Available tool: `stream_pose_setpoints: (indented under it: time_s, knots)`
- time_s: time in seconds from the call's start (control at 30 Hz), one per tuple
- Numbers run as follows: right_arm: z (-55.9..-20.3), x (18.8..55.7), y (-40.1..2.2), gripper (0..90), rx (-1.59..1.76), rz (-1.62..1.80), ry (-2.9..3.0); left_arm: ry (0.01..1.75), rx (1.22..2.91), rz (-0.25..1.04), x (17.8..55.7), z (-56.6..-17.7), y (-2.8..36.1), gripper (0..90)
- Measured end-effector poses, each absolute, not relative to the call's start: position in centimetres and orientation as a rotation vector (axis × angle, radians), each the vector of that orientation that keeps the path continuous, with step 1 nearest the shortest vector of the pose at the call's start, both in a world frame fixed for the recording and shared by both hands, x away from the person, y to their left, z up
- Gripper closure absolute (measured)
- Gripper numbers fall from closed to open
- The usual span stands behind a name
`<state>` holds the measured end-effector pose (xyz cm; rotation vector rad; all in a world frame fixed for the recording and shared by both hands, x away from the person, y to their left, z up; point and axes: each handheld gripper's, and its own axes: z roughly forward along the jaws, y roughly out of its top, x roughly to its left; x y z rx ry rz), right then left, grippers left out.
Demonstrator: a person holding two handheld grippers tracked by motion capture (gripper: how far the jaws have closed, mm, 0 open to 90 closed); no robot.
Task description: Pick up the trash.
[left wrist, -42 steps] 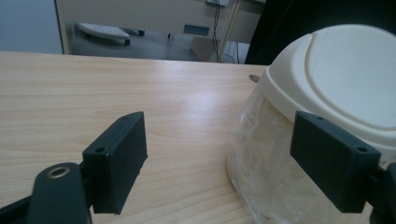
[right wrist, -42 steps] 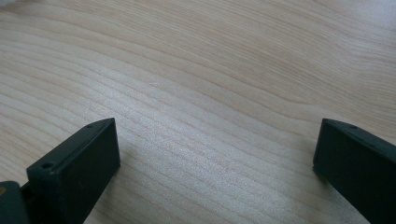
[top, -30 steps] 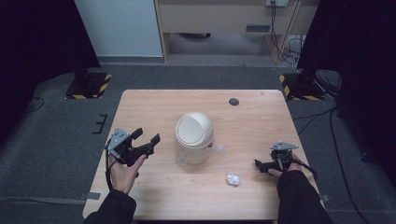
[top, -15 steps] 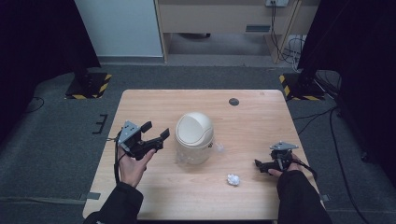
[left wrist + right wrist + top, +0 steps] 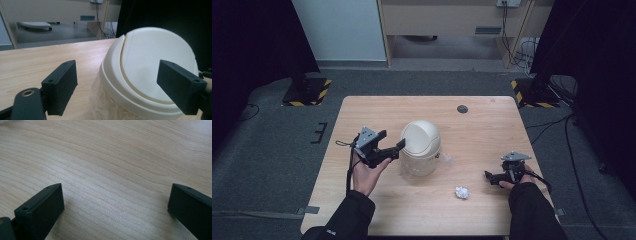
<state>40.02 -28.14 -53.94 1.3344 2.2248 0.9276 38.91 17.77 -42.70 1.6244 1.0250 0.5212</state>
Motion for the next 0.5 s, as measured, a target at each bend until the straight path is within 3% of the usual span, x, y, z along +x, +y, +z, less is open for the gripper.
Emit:
stream_pose_setpoints:
  time_s: [0.5]
  knots:
    - [-53.9,40.0,-28.1,0.7,1.335,0.928,2.225,1.030,1.715,0.529,40.0,-43.5,16.5,15.2]
